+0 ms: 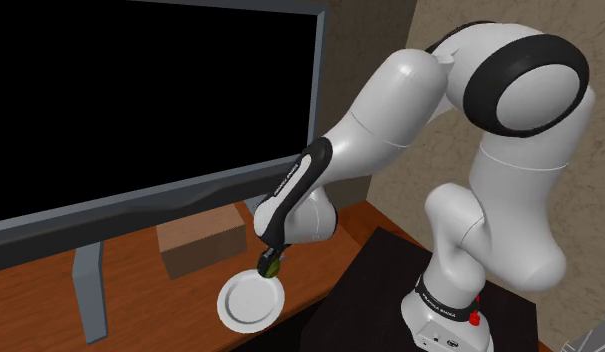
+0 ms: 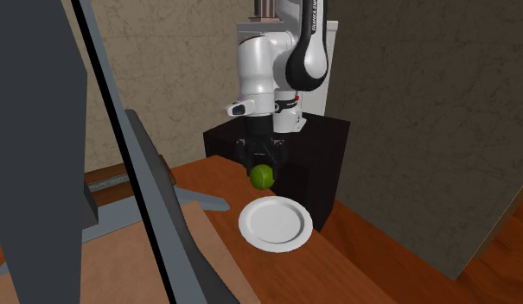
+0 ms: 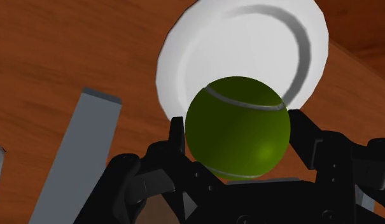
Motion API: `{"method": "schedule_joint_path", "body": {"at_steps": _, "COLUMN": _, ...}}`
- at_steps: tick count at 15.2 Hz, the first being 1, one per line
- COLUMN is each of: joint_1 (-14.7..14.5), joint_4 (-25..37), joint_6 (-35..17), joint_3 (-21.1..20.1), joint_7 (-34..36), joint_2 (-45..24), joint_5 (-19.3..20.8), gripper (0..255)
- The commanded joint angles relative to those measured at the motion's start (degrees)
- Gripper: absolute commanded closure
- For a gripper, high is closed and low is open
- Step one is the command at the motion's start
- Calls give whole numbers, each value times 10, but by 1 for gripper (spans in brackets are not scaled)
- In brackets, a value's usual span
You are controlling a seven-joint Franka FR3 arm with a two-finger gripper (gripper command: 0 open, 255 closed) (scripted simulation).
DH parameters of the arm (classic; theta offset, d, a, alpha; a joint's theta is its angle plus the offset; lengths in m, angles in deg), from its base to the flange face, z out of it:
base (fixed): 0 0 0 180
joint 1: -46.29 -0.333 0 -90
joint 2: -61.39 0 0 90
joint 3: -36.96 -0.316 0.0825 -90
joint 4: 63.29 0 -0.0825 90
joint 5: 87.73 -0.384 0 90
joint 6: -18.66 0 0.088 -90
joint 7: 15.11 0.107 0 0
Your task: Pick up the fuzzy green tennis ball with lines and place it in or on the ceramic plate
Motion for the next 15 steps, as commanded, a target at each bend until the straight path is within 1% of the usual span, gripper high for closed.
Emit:
{"method": "schedule_joint_path", "body": {"at_steps": 1, "joint_1": -21, "joint_4": 28, "joint_6": 6, "joint_3": -2, "joint_7": 55, "joint_2": -20, "joint_5": 26, "gripper": 255}}
{"method": "schedule_joint_path", "body": {"at_steps": 3, "joint_1": -43, "joint_4": 61, "joint_6": 15, "joint_3": -1, "joint_7": 108, "joint_2": -45, "joint_5": 52, "gripper": 255}}
{"method": "schedule_joint_path", "body": {"at_steps": 8, "joint_1": -2, "joint_4": 87, "joint_6": 5, "joint_3": -53, "joint_7": 23, "joint_2": -91, "joint_5": -48, "gripper": 255}}
{"method": "schedule_joint_path", "body": {"at_steps": 15, "joint_1": 47, "joint_4": 128, "joint_6": -8, "joint_3": -112, "joint_7": -89, "joint_2": -154, "joint_5": -170, "gripper": 255}}
